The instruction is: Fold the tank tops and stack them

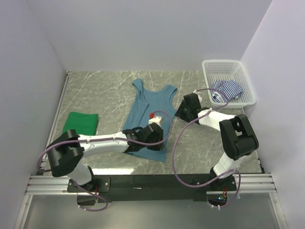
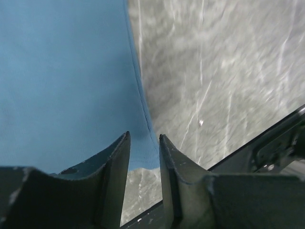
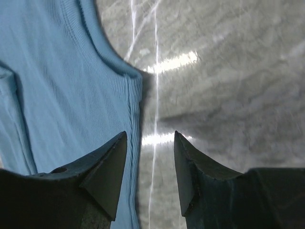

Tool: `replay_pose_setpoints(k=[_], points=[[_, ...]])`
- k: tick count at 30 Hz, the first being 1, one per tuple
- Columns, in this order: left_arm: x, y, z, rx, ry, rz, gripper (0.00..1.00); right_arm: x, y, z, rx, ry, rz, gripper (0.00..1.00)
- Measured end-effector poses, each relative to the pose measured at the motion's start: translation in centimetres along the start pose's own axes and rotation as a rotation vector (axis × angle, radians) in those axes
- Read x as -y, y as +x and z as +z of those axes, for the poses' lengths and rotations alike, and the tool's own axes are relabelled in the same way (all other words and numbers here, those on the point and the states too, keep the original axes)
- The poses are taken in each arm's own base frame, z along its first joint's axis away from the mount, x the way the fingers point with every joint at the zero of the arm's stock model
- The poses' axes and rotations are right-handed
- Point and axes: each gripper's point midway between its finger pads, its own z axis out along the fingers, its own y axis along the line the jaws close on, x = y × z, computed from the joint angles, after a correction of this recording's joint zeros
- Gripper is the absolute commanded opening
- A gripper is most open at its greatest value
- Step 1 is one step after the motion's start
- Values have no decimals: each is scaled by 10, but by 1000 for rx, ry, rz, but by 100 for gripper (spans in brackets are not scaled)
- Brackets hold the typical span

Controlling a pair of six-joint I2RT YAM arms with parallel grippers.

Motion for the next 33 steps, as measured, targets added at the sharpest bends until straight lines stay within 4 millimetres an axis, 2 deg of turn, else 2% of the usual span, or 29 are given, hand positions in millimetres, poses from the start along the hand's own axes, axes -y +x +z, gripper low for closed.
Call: replay_pose_setpoints(k=[7, 11, 15, 19, 21, 22, 26, 28, 33], points=[[8, 33, 12, -54, -10, 51, 40, -7, -9, 17, -2, 9, -17, 50], [12, 48, 17, -81, -8, 80, 39, -14, -18, 23, 10, 3, -20, 45], [9, 65, 28, -119, -48, 112, 37, -15, -19, 28, 8, 7, -19, 40], [16, 65, 34, -115, -85, 139, 36, -10, -13, 35, -10, 21, -20, 31], [20, 65, 36, -108, -93, 144, 30, -10, -13, 36, -10, 18, -20, 26], [20, 66, 37, -109, -100, 146, 28, -10, -12, 37, -12, 18, -20, 17], [18, 72, 38, -118, -118, 153, 9, -10, -12, 39, -13, 15, -20, 2], [18, 72, 38, -117, -119, 152, 2, -10, -13, 39, -11, 14, -16, 0], [24, 76, 37, -119, -102, 160, 0, 2, -20, 36, -1, 19, 12, 0]])
